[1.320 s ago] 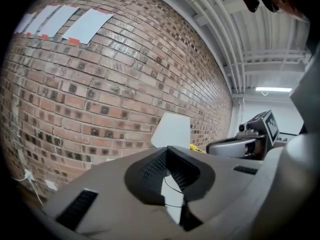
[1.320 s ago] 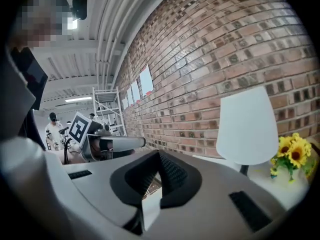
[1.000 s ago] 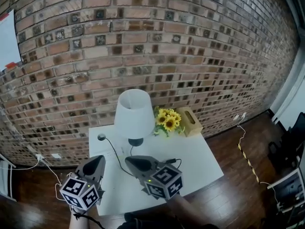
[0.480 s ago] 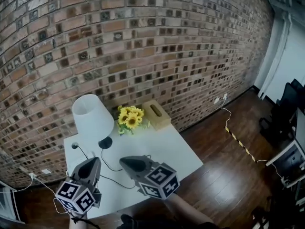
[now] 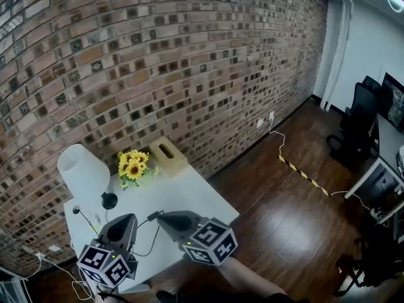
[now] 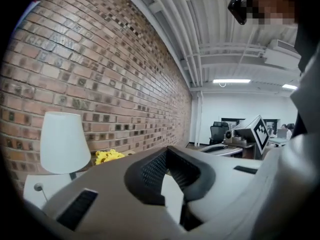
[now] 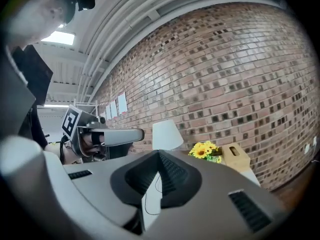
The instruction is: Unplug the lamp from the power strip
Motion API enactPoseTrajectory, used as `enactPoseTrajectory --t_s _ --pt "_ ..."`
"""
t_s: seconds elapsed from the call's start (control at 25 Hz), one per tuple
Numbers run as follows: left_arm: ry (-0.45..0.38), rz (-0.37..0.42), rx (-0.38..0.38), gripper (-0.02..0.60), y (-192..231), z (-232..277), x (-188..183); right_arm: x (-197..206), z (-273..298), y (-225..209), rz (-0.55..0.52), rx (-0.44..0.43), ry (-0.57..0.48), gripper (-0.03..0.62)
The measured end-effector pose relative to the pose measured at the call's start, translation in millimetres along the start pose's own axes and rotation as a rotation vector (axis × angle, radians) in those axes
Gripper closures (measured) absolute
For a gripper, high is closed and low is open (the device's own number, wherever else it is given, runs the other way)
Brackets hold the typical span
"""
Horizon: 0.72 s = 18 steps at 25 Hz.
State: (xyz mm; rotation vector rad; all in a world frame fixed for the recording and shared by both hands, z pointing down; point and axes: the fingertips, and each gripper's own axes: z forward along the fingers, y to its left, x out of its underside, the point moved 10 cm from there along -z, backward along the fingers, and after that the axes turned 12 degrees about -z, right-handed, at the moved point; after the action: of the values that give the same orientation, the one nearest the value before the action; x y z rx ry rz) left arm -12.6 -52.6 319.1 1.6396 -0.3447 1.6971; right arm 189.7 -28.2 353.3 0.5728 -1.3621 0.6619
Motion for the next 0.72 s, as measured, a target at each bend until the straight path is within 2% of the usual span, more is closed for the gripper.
enactPoseTrajectory --t_s 0.28,0.52,0.72 --pt "0.035 0.040 0.054 0.568 -50.7 34.2 8.3 13.5 -59.2 -21.4 0.021 0.050 -0.006 0.591" --pt "-0.051 0.066 0.077 0.568 -61.9 37.5 -5.3 5.3 -76.6 -22.0 -0.012 0.091 -0.086 0.591" --pt "-0.052 0.093 0.112 0.568 -59.1 33.7 -6.4 -4.0 -78.7 -7.1 -0.060 0.112 -0.112 0.591"
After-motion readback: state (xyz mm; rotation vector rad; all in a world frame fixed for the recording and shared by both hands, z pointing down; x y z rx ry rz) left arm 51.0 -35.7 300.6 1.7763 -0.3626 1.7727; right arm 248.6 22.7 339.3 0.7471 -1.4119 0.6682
